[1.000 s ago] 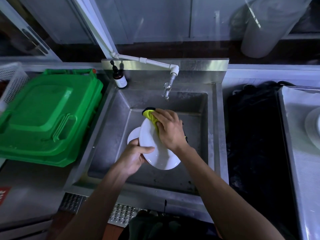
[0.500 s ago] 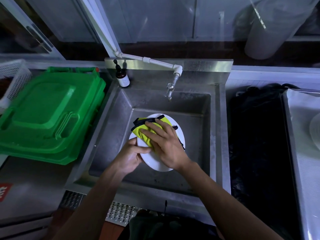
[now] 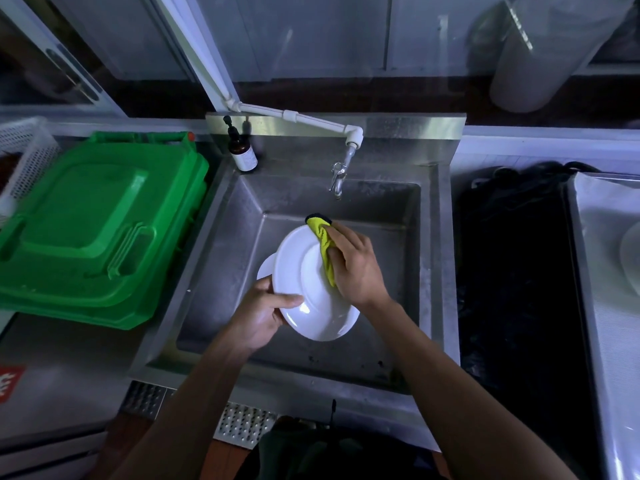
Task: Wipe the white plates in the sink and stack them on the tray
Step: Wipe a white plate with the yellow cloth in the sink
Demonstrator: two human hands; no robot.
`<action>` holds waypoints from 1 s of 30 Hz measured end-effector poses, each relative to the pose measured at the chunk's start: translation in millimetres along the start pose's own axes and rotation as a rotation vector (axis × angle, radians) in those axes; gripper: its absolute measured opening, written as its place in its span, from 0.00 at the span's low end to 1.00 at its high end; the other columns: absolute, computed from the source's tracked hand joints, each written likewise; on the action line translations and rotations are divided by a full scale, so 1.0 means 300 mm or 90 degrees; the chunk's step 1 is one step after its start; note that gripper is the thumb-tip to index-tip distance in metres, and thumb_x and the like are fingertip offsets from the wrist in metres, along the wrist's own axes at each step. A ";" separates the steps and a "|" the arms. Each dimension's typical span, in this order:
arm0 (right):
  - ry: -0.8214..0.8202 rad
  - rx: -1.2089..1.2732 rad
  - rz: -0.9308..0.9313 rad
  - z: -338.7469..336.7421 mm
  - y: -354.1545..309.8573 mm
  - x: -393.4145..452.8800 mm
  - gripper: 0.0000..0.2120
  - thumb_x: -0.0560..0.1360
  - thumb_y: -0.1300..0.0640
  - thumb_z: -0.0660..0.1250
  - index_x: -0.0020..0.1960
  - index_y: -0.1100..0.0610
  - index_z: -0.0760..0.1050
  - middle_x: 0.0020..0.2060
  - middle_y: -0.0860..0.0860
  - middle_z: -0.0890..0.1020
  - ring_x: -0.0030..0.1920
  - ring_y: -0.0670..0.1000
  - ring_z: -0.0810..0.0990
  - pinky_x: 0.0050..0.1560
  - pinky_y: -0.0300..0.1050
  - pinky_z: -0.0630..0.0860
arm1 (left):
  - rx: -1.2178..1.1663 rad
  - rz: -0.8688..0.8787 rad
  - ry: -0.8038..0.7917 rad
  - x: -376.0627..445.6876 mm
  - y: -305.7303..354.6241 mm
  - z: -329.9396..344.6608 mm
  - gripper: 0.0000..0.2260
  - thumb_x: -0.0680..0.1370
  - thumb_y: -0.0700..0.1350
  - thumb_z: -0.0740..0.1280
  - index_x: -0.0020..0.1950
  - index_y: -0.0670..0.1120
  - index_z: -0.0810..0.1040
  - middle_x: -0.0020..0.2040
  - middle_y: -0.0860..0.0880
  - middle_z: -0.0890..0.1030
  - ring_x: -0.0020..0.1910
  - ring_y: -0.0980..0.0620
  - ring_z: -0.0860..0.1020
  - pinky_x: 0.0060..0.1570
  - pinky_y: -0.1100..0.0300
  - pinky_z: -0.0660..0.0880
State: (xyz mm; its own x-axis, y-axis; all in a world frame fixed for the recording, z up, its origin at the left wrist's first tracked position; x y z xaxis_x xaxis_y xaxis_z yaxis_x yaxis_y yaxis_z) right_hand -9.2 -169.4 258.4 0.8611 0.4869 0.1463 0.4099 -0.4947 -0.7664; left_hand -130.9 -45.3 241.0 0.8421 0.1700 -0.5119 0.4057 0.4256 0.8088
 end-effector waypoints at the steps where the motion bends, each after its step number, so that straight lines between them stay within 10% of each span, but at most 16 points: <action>1: 0.005 0.008 0.017 0.000 0.014 -0.004 0.21 0.83 0.57 0.59 0.75 0.51 0.69 0.73 0.50 0.72 0.65 0.62 0.71 0.66 0.61 0.70 | -0.012 0.009 0.001 0.003 0.005 -0.002 0.27 0.67 0.32 0.71 0.66 0.36 0.77 0.62 0.35 0.81 0.61 0.35 0.80 0.57 0.44 0.80; 30: 0.036 -0.026 0.045 0.084 -0.159 -0.174 0.25 0.83 0.46 0.49 0.76 0.50 0.69 0.75 0.48 0.69 0.75 0.57 0.64 0.66 0.60 0.68 | -0.215 0.052 0.142 0.050 0.068 0.025 0.18 0.83 0.40 0.61 0.72 0.39 0.74 0.66 0.37 0.79 0.61 0.40 0.81 0.51 0.53 0.82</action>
State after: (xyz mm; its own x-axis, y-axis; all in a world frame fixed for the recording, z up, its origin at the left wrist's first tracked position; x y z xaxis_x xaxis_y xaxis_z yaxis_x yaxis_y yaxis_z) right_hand -81.4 -153.1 271.5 0.9034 0.4088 0.1294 0.3590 -0.5561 -0.7496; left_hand -107.3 -40.6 252.0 0.7541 0.3881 -0.5299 0.1695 0.6644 0.7279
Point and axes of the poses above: each hand's wrist, its own x-axis towards the middle knuckle, its own z-axis out of the palm, y = z × x, the point moved 9 cm from there along x, towards the middle knuckle
